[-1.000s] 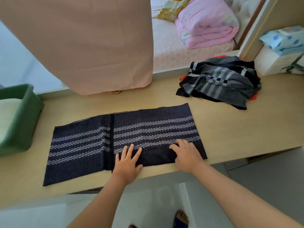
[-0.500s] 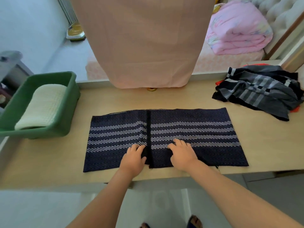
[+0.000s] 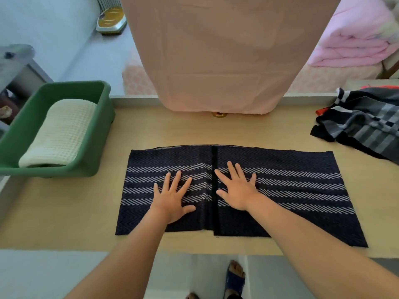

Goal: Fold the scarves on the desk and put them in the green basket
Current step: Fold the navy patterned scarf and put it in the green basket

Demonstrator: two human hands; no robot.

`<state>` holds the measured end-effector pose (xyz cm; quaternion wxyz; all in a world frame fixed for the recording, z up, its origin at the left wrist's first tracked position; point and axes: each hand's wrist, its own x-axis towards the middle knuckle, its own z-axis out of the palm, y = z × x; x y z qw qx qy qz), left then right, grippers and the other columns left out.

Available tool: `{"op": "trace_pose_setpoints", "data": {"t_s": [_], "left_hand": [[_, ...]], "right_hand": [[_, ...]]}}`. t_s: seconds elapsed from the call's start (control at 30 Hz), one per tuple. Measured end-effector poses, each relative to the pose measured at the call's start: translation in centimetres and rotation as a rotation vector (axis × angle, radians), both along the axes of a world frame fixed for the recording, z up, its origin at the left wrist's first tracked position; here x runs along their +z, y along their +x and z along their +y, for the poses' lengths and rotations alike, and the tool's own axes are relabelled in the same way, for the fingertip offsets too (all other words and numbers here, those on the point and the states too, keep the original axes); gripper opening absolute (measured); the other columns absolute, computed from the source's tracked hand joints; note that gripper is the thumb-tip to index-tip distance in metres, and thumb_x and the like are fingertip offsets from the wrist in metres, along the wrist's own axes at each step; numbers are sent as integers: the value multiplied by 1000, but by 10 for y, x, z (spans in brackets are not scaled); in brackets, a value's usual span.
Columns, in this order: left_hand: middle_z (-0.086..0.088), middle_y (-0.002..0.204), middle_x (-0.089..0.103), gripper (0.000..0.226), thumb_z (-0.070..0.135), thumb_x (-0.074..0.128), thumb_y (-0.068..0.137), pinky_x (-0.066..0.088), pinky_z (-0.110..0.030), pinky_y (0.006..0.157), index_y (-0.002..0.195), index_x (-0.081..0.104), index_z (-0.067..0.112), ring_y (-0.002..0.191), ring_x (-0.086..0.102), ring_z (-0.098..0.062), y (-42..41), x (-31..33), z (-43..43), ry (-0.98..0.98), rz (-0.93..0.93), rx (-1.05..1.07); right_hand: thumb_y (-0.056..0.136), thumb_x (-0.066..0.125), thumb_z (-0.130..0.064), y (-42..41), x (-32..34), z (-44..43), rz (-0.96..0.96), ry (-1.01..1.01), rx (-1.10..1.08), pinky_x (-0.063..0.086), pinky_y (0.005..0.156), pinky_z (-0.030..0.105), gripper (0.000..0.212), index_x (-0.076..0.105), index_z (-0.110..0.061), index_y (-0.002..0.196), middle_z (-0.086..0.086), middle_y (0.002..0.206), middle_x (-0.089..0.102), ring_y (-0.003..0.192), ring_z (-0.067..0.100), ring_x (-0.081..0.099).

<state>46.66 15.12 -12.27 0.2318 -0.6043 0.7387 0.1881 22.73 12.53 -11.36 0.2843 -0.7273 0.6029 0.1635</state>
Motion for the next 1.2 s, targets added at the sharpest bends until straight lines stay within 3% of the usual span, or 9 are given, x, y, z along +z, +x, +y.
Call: {"op": "trace_pose_setpoints", "data": {"t_s": [0.2, 0.33, 0.43, 0.67, 0.77, 0.9, 1.0, 1.1, 1.2], "left_hand": [[3, 161, -24, 87, 78, 31, 86, 0, -54, 121, 152, -13, 42, 148, -21, -25, 43, 0, 11, -70, 87, 38], [-4, 163, 16, 59, 47, 38, 102, 19, -44, 121, 154, 23, 26, 150, 10, -25, 65, 5, 17, -338, 212, 356], [-11, 157, 26, 57, 31, 43, 102, 30, -42, 115, 153, 24, 12, 143, 24, -30, 91, 6, 22, -403, 183, 631], [-12, 115, 60, 28, 23, 57, 92, 46, -43, 93, 117, 53, 10, 107, 55, -33, 116, 11, 22, -372, 225, 851], [-2, 99, 65, 18, 27, 56, 84, 49, -36, 80, 101, 56, 20, 89, 60, -28, 108, 29, 17, -315, 344, 835], [1, 118, 66, 59, 30, 59, 84, 54, -34, 80, 141, 46, 24, 94, 64, -19, 77, 63, 1, -163, 723, 821], [-1, 107, 67, 69, 21, 58, 89, 46, -25, 59, 152, 31, 27, 67, 60, -13, 38, 89, -11, -39, 885, 658], [2, 137, 54, 76, 15, 59, 87, 49, -24, 71, 152, 26, 37, 87, 62, -9, -8, 102, -16, 93, 1014, 430], [7, 111, 65, 90, 17, 66, 85, 47, -23, 78, 153, 12, 43, 86, 60, -8, -54, 97, -8, 329, 1049, 284]], "right_hand": [[99, 25, -62, 9, -5, -4, 92, -93, 25, -7, 113, 69, 70, -14, -43, 153, 3, 160, -29, 147, 29, -27], [101, 25, -55, 47, -3, 14, -11, -275, 156, -6, 120, 57, 68, -9, -34, 156, 4, 162, -24, 149, 24, -23], [104, 22, -50, 84, -6, 36, -54, -251, 277, -5, 121, 53, 64, -12, -33, 156, 4, 161, -26, 149, 23, -24], [104, 22, -51, 129, -14, 70, 41, -174, 305, -5, 119, 59, 68, -20, -30, 154, 13, 157, -33, 146, 30, -30], [103, 35, -46, 129, 1, 61, -35, -121, 258, -5, 121, 55, 69, -6, -31, 157, 8, 162, -24, 149, 27, -23], [100, 51, -37, 123, 33, 43, -474, -100, -158, 26, 118, 35, 56, 33, -28, 152, -1, 157, 32, 146, 18, 28], [101, 50, -35, 110, 68, 23, -804, 42, -657, 49, 89, 31, 38, 48, -34, 139, -4, 132, 60, 111, 17, 64], [104, 41, -42, 77, 93, 10, -939, 102, -902, 53, 73, 38, 27, 52, -36, 128, -5, 119, 65, 94, 21, 70], [102, 42, -46, 36, 88, 12, -907, 32, -998, 54, 88, 42, 36, 53, -33, 133, -2, 133, 58, 112, 22, 61]]}}
